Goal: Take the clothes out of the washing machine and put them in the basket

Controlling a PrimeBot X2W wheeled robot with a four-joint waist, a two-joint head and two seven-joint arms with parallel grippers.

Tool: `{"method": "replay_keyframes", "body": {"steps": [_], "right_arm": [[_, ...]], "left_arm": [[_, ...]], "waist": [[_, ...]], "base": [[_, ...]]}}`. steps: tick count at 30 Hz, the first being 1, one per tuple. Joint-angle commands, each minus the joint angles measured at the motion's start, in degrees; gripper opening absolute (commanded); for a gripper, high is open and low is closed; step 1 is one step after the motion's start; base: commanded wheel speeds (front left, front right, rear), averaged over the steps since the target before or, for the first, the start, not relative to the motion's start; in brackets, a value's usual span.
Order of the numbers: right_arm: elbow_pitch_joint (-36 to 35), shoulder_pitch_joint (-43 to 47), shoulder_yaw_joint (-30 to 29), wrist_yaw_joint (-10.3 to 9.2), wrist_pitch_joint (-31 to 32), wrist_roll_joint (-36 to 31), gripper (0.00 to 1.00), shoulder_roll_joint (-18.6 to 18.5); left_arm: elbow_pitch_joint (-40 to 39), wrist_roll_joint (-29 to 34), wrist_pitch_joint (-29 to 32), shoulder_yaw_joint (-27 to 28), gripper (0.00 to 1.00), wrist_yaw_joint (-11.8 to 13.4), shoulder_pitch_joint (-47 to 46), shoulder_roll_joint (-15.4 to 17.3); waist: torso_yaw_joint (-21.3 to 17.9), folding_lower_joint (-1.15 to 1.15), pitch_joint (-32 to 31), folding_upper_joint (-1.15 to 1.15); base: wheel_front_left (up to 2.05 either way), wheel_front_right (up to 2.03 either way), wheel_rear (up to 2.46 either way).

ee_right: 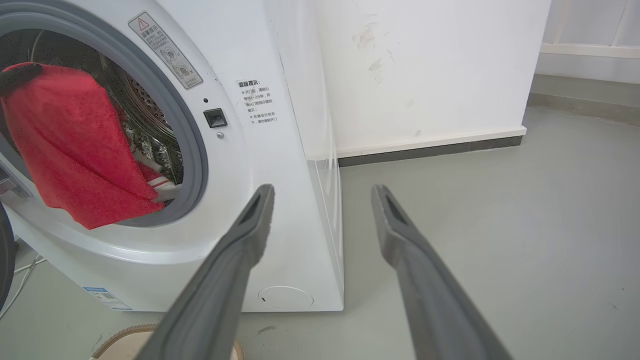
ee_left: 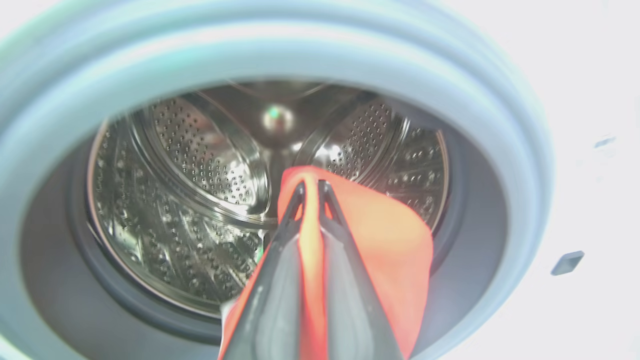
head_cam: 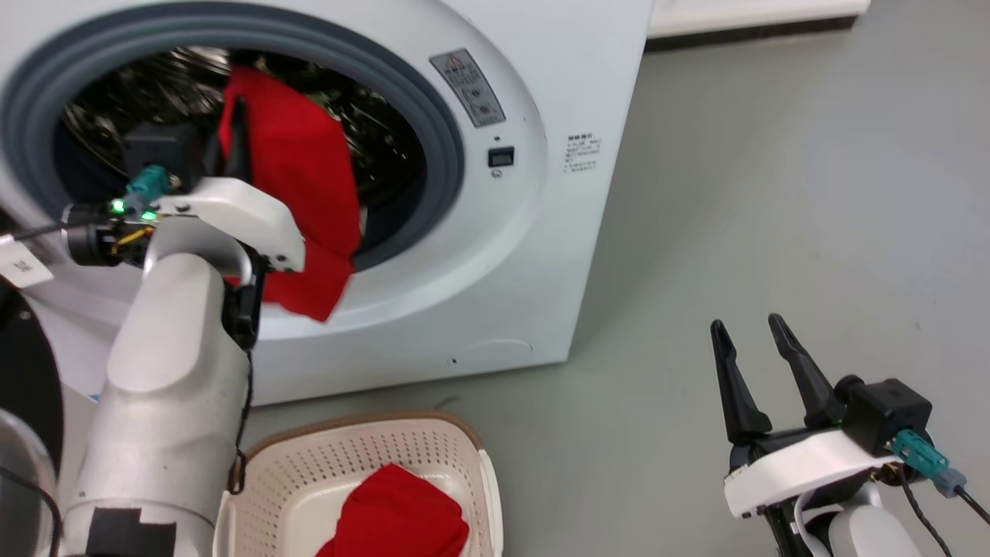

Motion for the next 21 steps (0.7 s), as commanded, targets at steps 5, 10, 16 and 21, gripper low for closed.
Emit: {"method": "replay_keyframes", "body": {"steps": [5,10,16,21], "right_arm": [[-2.08,3.27,-0.89,-0.02,1.62,-0.47,1.00,-0.01],[-4.05,6.74,-2.33,-0.02,3.04,-0.44,1.00,-0.01],[-5.44,8.46,-2.83,-0.02,3.76,-0.24,1.00,-0.01],[-6.47,9.49,-2.96,-0.02,4.30,-0.40,1.00,-0.01]], "left_arm": [[-7.55,1.40,-0.28,-0.55,0.00,-0.69,5.17,-2.08],[-16.86,2.32,-0.22,-1.54,0.00,-0.99,11.32,-4.09],[-24.17,2.51,-0.07,-2.64,0.00,-0.20,17.62,-4.58],[-33.27,2.81,2.47,-3.58,0.00,1.39,26.43,-4.40]], "waist": [[3.23,0.01,-6.20,0.00],[5.12,0.01,-9.70,0.00],[6.00,0.01,-10.52,0.00],[6.65,0.01,-10.26,0.00]], "base": [[0.00,0.00,0.00],[0.00,0.00,0.00],[0.00,0.00,0.00],[0.00,0.00,0.00]]}}
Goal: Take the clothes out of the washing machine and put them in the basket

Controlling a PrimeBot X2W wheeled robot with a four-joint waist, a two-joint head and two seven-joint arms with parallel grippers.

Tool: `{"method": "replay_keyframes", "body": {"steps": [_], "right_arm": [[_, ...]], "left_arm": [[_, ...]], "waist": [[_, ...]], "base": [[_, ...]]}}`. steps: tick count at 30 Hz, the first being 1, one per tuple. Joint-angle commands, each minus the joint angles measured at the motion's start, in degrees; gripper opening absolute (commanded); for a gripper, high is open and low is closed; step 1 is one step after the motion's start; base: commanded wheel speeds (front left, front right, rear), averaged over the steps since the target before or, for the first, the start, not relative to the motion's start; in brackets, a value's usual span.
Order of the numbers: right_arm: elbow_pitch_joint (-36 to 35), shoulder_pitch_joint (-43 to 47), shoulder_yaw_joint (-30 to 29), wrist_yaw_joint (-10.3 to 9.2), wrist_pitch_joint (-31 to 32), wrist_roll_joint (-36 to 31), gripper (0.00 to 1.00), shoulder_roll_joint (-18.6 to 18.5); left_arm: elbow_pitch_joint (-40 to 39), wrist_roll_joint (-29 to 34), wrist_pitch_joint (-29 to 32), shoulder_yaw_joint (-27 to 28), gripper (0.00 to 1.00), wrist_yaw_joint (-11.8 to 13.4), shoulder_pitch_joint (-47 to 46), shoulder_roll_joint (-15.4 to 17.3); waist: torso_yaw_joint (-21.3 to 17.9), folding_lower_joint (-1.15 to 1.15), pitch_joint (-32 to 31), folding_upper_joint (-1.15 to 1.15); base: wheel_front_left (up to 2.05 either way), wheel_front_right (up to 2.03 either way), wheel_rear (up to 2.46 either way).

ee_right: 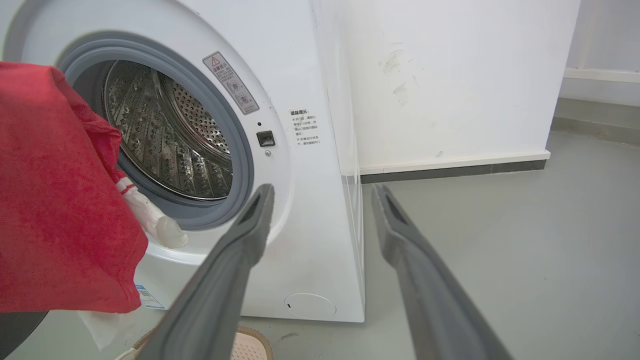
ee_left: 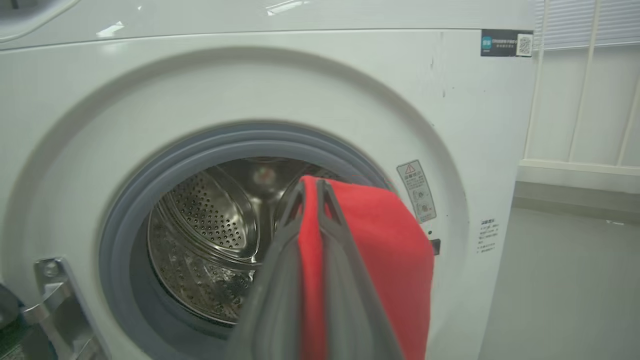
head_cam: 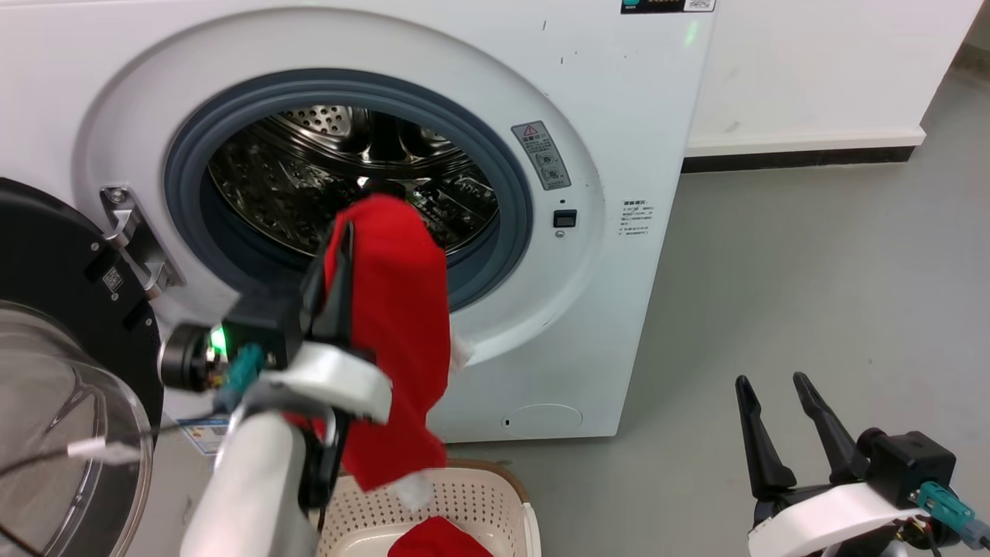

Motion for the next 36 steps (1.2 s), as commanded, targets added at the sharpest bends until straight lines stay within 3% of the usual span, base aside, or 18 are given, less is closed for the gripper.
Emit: {"method": "replay_keyframes", "body": {"steps": [1,8,15,27,36], "right_arm": [[-0.26,0.65,0.02,-0.02,0.28,0.02,1.00,0.02],[-1.33,0.81,-0.29,-0.02,0.67,-0.11,1.00,0.02],[-2.24,-1.31,-0.57,-0.02,0.36,-0.28,1.00,0.02],[-3.06,-7.06,0.77,-0.02,-0.32,-1.03,1.00,0.02],[-3.81,-11.95,2.14,-0.03,-0.72,-1.79,1.00,0.02]], "left_arm": [[-1.26,0.37,0.40,-0.12,0.00,0.46,1.78,0.09],[-9.71,-1.41,4.28,0.74,0.00,4.56,17.22,-0.49],[-4.66,-4.27,3.67,1.03,0.00,6.62,25.34,-2.33],[18.70,-8.23,-2.63,2.53,0.00,4.40,12.68,-4.23],[29.96,-8.87,-3.11,5.41,0.00,3.20,0.25,-4.89]], "waist": [[0.22,0.02,0.21,0.00],[0.91,0.02,1.84,0.00],[2.31,0.02,6.68,0.00],[3.92,0.02,19.31,0.00],[3.24,0.02,29.52,0.00]], "base": [[0.00,0.00,0.00],[0.00,0.00,0.00],[0.00,0.00,0.00],[0.00,0.00,0.00],[0.00,0.00,0.00]]}}
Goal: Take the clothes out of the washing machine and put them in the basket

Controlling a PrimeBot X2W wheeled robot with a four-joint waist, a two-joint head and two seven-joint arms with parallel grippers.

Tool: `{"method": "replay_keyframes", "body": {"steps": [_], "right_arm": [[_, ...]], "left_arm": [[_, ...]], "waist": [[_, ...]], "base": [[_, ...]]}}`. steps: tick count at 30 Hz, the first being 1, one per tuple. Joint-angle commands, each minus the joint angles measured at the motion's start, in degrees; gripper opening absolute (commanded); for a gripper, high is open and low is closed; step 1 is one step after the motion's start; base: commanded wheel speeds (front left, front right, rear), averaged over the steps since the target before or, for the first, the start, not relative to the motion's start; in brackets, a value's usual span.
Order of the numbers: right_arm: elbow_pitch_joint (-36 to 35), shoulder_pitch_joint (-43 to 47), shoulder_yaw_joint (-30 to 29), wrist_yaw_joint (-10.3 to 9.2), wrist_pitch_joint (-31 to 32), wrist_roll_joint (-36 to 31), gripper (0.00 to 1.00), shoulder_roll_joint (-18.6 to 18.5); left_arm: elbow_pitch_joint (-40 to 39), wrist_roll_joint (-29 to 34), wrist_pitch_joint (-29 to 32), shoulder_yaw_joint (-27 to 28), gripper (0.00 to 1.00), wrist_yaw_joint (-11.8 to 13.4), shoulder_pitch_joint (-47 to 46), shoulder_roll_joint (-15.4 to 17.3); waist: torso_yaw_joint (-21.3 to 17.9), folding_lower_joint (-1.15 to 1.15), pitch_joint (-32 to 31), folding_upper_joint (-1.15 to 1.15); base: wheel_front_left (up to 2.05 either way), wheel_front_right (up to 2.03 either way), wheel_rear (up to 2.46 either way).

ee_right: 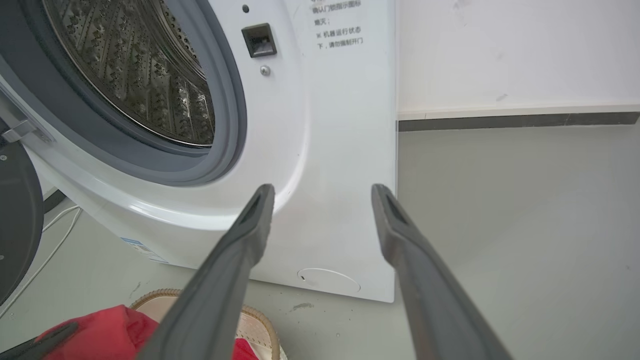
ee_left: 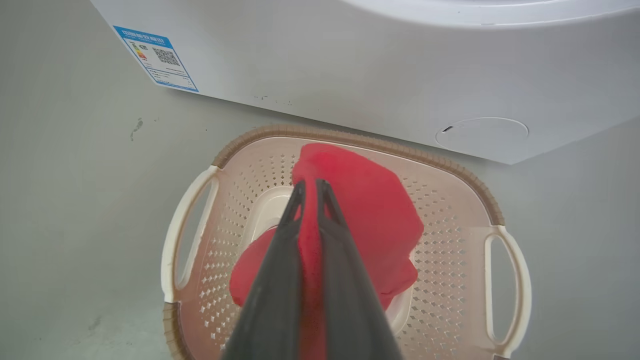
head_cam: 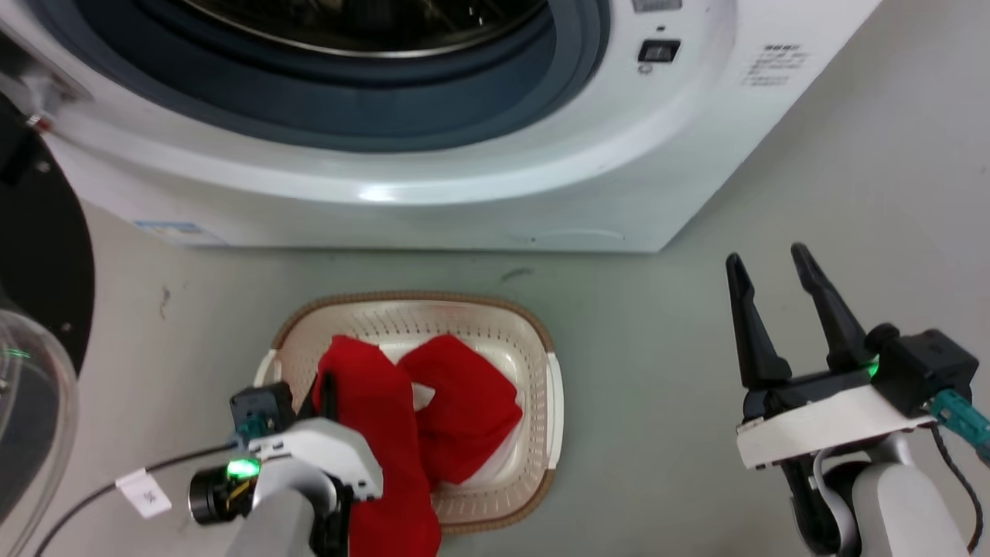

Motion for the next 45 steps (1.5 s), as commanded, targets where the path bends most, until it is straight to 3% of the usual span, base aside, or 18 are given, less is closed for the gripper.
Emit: {"method": "replay_keyframes", "body": {"steps": [1,9,17,30,31,32,33,34,45], "right_arm": [[-0.52,-1.30,0.26,-0.03,-0.04,-0.41,1.00,0.02],[-1.66,-5.82,1.75,-0.03,-0.60,-0.64,1.00,0.03],[-0.74,-8.69,3.05,-0.03,-2.68,0.50,1.00,0.04],[1.97,-10.54,4.26,-0.04,-4.81,1.39,1.00,0.03],[2.27,-10.58,4.18,-0.04,-4.86,1.33,1.00,0.03],[2.54,-10.58,4.04,-0.03,-4.99,1.23,1.00,0.02],[2.54,-10.58,4.04,-0.03,-4.99,1.23,1.00,0.02],[3.01,-10.45,3.88,-0.04,-5.15,1.02,1.00,0.02],[7.06,-5.20,1.53,-0.04,-5.94,-0.14,1.00,0.02]], "left_arm": [[0.88,0.47,-0.39,0.39,0.00,-0.22,-2.64,-0.09],[6.93,2.86,-0.28,2.96,0.00,-0.67,-13.14,0.86],[12.22,4.41,-0.29,5.02,0.00,-0.35,-17.70,2.14],[21.21,4.87,-0.29,6.33,0.00,-0.56,-19.66,2.70],[21.58,4.73,-0.29,6.46,0.03,-0.62,-19.44,2.57],[21.87,4.65,-0.29,6.58,0.38,-0.63,-19.00,2.49],[21.87,4.65,-0.29,6.58,0.38,-0.63,-19.00,2.49],[21.80,4.53,-0.29,6.77,1.00,-0.43,-18.42,2.37],[18.10,4.86,-0.29,7.69,1.00,-1.98,-8.54,0.80]], "waist": [[-0.54,-0.01,4.62,0.00],[-3.12,-0.01,14.79,0.00],[-6.20,-0.01,21.80,0.00],[-7.71,-0.01,23.39,0.00],[-7.61,-0.01,22.78,0.00],[-7.49,-0.01,22.01,0.00],[-7.49,-0.01,22.01,0.00],[-7.33,-0.01,20.90,0.00],[-5.40,-0.01,2.63,0.00]], "base": [[0.00,0.00,0.00],[0.00,0.00,0.00],[0.00,0.00,0.00],[0.00,0.00,0.00],[0.00,0.00,0.00],[0.00,0.00,0.00],[0.00,0.00,0.00],[0.00,0.00,0.00],[0.00,0.00,0.00]]}}
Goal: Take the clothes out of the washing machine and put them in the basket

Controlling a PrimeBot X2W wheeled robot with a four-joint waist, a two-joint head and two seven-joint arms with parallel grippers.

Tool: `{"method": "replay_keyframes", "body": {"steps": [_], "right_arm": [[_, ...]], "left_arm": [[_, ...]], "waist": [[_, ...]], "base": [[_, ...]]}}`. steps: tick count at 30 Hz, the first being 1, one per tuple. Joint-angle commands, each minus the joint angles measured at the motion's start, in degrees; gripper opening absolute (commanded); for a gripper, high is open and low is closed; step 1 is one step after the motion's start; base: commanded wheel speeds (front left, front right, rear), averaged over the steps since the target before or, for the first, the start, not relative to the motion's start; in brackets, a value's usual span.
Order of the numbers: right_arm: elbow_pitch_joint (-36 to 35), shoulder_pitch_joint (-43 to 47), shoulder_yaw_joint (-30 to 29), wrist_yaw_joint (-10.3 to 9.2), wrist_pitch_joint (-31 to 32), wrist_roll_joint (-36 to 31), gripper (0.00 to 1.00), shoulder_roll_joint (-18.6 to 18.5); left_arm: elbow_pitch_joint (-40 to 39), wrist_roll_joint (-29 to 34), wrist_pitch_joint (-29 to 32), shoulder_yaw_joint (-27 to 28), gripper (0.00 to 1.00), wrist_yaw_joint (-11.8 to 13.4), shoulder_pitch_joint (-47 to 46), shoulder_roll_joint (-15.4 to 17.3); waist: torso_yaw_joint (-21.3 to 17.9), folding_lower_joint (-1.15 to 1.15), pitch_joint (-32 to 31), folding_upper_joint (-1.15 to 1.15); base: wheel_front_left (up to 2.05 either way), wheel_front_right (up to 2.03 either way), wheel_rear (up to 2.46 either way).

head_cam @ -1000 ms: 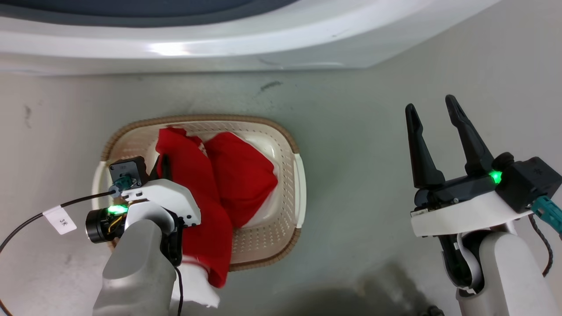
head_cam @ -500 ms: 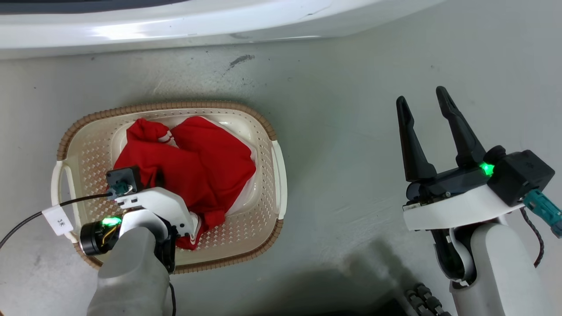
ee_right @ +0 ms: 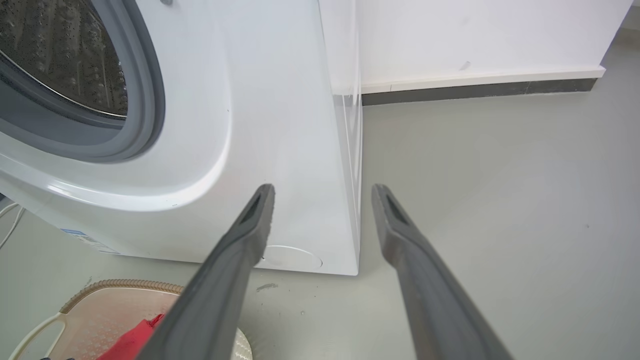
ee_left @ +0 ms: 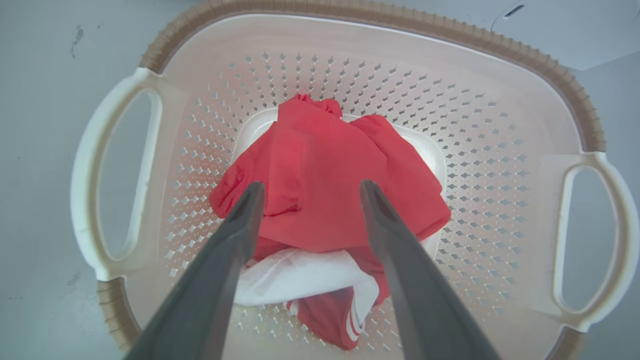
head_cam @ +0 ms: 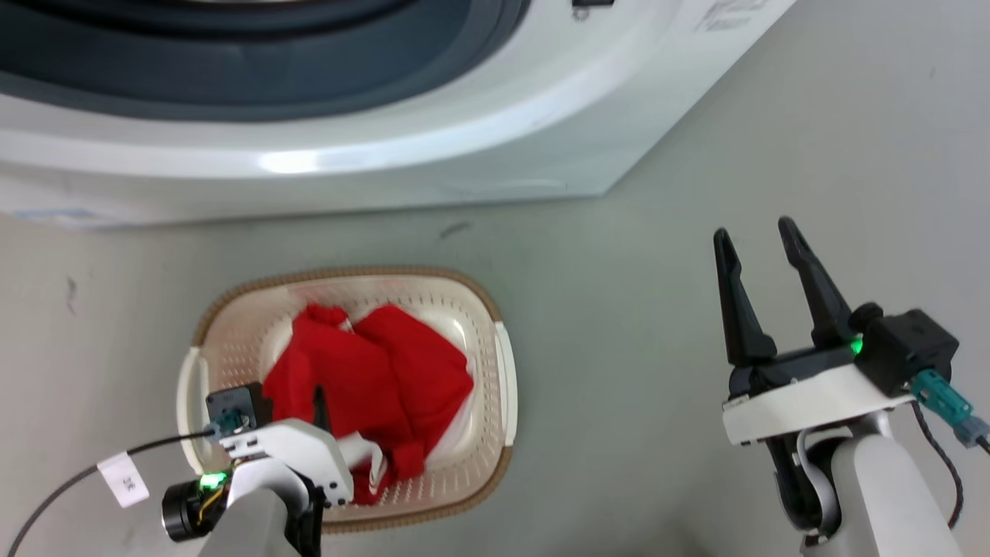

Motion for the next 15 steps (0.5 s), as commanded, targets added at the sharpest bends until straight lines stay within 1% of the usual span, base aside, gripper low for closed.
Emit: {"method": "replay_keyframes", "body": {"steps": [1,8,15], "right_arm": [[0.26,1.08,-0.22,-0.04,-0.28,-0.27,1.00,0.00],[-0.19,5.35,-1.98,-0.04,0.37,-1.30,1.00,0.00],[-2.34,8.97,-3.68,-0.04,1.08,-2.03,1.00,0.01]], "left_arm": [[-0.49,0.20,-0.14,0.15,1.00,0.07,1.28,-0.31],[-9.82,1.62,-0.14,0.20,1.00,-0.53,8.26,-1.06],[-21.40,3.39,-0.14,-1.06,1.00,-1.72,13.47,-1.32]], "waist": [[1.04,0.00,-6.95,0.00],[2.53,0.00,-16.32,0.00],[3.80,0.00,-22.25,0.00]], "base": [[0.00,0.00,0.00],[0.00,0.00,0.00],[0.00,0.00,0.00]]}}
